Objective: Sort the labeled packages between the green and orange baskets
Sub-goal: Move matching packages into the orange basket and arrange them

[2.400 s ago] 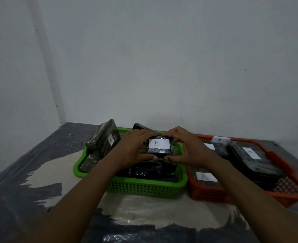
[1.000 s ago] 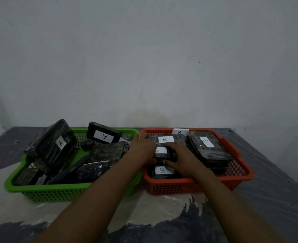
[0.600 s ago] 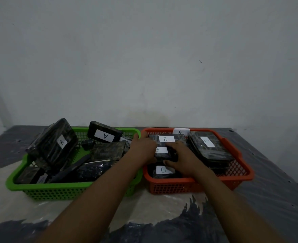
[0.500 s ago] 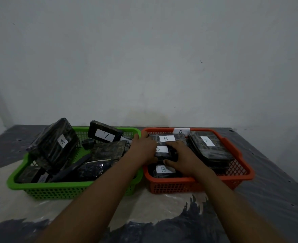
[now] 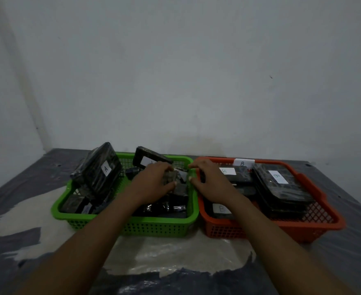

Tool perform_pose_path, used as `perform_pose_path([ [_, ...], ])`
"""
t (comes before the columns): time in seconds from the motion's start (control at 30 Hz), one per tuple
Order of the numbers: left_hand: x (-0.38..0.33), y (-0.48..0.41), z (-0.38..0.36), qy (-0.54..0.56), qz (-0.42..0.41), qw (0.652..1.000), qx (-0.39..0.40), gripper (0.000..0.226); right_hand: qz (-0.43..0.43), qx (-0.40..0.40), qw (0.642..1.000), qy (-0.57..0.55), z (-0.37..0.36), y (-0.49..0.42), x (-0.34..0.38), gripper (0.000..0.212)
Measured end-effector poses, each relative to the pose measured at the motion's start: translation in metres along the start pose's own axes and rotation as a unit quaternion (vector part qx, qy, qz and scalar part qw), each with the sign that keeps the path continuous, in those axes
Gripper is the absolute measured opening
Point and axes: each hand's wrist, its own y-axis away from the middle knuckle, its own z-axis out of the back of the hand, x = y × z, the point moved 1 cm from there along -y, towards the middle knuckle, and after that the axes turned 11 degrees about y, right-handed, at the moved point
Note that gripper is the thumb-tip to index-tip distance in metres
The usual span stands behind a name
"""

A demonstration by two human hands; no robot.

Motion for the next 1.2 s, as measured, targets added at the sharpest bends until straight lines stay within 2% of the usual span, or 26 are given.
perform_pose_path([
  [0.23, 0.036, 0.031, 0.011, -0.016, 0.097, 0.994, 0.049, 0.050, -0.100, 0.059, 0.993, 0.026, -0.034, -0.026, 0.023, 0.058],
  [0.5, 0.033, 0.016, 0.018, 0.004, 0.142, 0.981, 0.135, 0.054, -0.123, 0.000, 0.992, 0.043, -0.045, -0.021, 0.024, 0.059],
  [0.63, 0.041, 0.005, 0.029, 0.046, 0.164, 0.979, 0.114, 0.048, -0.121, -0.032, 0.992, 0.030, -0.046, -0.018, 0.025, 0.055],
  [0.77, 0.046, -0.009, 0.026, 0.052, 0.133, 0.989, 0.025, 0.037, -0.137, -0.067, 0.988, -0.018, -0.045, -0.017, 0.024, 0.043],
  [0.83, 0.043, -0.017, 0.021, 0.051, 0.093, 0.994, 0.013, 0.040, -0.144, -0.073, 0.986, -0.032, -0.044, -0.017, 0.023, 0.041],
  [0.93, 0.030, -0.029, 0.008, 0.061, 0.037, 0.994, 0.080, 0.061, -0.149, -0.078, 0.985, -0.041, -0.044, -0.017, 0.022, 0.036],
  [1.03, 0.020, -0.040, -0.005, 0.005, 0.036, 0.992, 0.124, 0.071, -0.151, -0.083, 0.984, -0.050, -0.044, -0.017, 0.023, 0.034],
  [1.1, 0.017, -0.043, -0.009, -0.025, 0.040, 0.992, 0.121, 0.057, -0.151, -0.083, 0.984, -0.053, -0.044, -0.016, 0.023, 0.034],
  [1.2, 0.018, -0.042, -0.006, -0.006, 0.034, 0.995, 0.092, 0.030, -0.146, -0.085, 0.984, -0.049, -0.045, -0.017, 0.022, 0.035],
])
